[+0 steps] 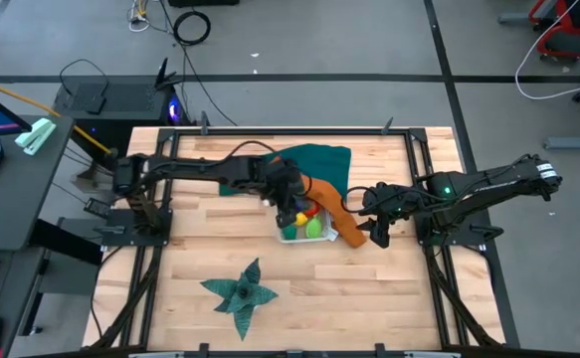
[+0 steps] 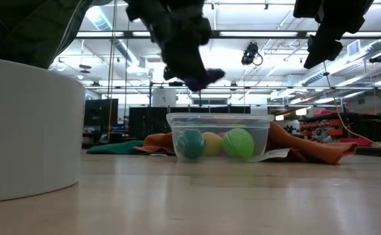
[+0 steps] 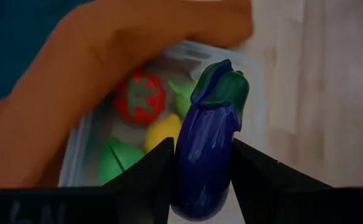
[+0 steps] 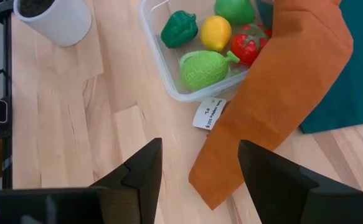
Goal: Pick and placing Produce into tupperware
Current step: Put the eggplant into the transparent bin, then return to Home Position
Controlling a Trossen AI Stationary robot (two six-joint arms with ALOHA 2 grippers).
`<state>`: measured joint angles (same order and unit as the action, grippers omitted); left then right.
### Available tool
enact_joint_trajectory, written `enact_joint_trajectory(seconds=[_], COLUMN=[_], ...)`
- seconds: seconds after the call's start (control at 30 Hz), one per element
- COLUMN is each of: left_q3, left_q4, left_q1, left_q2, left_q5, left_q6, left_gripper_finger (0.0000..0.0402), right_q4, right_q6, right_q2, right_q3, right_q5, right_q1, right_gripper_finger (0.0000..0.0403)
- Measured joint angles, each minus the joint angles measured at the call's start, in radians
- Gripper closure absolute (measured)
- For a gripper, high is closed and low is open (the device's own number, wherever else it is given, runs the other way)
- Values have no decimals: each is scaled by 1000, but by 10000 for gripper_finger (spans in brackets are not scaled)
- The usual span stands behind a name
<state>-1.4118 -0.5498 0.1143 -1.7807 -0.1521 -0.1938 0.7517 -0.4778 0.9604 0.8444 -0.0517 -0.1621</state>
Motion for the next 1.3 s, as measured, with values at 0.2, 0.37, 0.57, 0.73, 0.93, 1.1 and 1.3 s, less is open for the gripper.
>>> enact_joint_trajectory(seconds=[0.2, 0.37, 0.57, 0.73, 0.93, 1.1, 1.3], left_q3=[0, 1, 0, 1, 1, -7, -14], left_q4=[34, 9, 7, 8, 5, -8, 20], left_q1=[2, -7, -6, -4, -4, 2, 13], left_q2=[-82, -108, -125, -134, -136, -129, -40], left_q5=[2, 0, 11, 13, 13, 20, 66], left_q6=[7, 23, 49, 52, 49, 24, 10], left_gripper_finger=[255, 244, 229, 209, 173, 160, 172], right_q4=[0, 1, 1, 1, 1, 5, 24], right_q6=[-5, -17, -18, -18, -19, -20, -21], right_q2=[0, 0, 0, 0, 0, 0, 0], right_q3=[0, 0, 0, 0, 0, 0, 0], right_q5=[0, 0, 0, 0, 0, 0, 0], right_q1=[0, 0, 0, 0, 0, 0, 0], right_gripper_finger=[229, 229, 229, 229, 229, 229, 229])
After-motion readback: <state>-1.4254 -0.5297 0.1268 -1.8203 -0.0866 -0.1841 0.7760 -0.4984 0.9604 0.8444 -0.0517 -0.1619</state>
